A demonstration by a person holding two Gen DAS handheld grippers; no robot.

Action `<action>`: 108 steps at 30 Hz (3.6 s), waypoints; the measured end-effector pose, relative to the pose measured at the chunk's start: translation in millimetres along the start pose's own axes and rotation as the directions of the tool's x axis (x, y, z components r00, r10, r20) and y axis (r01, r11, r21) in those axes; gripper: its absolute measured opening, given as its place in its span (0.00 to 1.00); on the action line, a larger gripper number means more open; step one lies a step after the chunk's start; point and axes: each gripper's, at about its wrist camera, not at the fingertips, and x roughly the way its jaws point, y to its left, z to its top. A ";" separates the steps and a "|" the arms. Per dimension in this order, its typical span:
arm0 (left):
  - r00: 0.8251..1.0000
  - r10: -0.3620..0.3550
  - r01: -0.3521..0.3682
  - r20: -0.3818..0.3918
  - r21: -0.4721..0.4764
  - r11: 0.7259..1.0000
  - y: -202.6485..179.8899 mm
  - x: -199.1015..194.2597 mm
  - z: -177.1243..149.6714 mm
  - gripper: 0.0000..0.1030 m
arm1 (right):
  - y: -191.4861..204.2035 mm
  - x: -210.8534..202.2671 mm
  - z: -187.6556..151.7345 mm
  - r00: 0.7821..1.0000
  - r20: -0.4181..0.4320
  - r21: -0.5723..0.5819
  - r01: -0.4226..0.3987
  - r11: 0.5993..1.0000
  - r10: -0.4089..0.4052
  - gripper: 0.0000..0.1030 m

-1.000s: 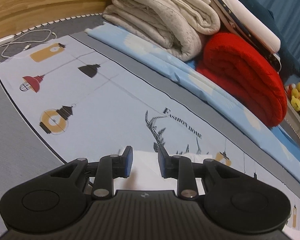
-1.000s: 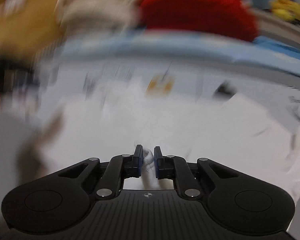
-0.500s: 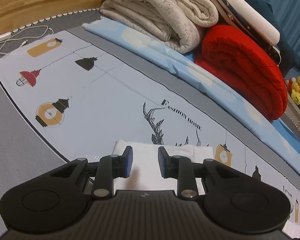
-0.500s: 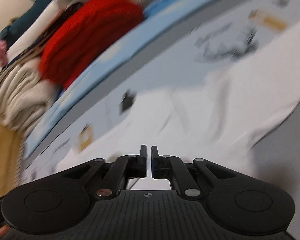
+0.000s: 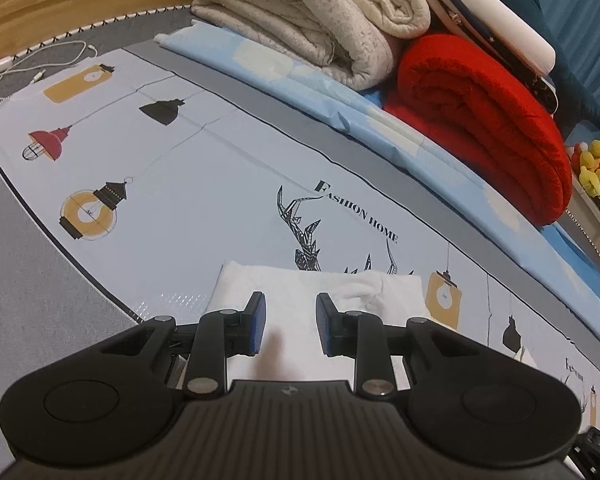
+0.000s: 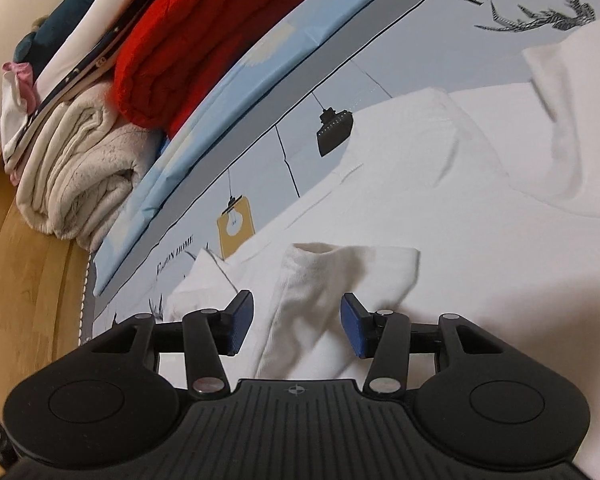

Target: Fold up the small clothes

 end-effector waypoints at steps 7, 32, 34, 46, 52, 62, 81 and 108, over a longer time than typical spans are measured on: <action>0.999 -0.024 0.024 -0.024 -0.013 1.000 -3.5 1.7 -0.3 0.29 | 12.5 40.9 -1.4 0.998 -0.035 -0.023 0.055 0.998 -0.056 0.49; 0.997 -0.009 0.016 0.074 -0.094 0.995 34.9 -34.5 35.2 0.29 | 16.6 -113.7 -11.6 0.826 0.556 -0.155 0.211 0.965 -0.092 0.04; 0.998 -0.006 0.011 0.065 -0.072 0.997 30.8 -32.6 30.9 0.29 | -22.5 -101.9 -0.3 0.847 0.489 -0.057 0.268 0.962 -0.207 0.04; 0.994 -0.036 0.044 -0.104 0.076 0.996 -7.4 7.6 -4.2 0.29 | -66.3 -114.8 25.4 0.889 0.443 0.013 0.122 0.993 -0.114 0.03; 0.987 -0.031 0.052 -0.161 0.131 0.990 -19.7 19.5 -18.5 0.29 | -112.7 -95.1 23.6 0.900 0.208 0.225 0.338 0.914 -0.384 0.09; 0.971 -0.048 0.083 -0.234 0.142 0.986 -23.7 28.6 -30.1 0.29 | -124.1 -82.6 40.6 0.909 0.189 0.203 0.333 0.921 -0.371 0.45; 0.947 0.122 -0.005 -0.298 0.366 0.930 -17.2 43.8 -51.8 0.32 | -115.5 -105.3 36.4 0.748 0.205 0.291 0.569 0.769 -0.632 0.17; 0.971 -0.024 0.124 -0.239 0.412 0.903 -82.1 26.5 -67.3 0.33 | -158.1 -127.4 78.0 0.869 0.270 0.254 0.352 0.901 -0.415 0.16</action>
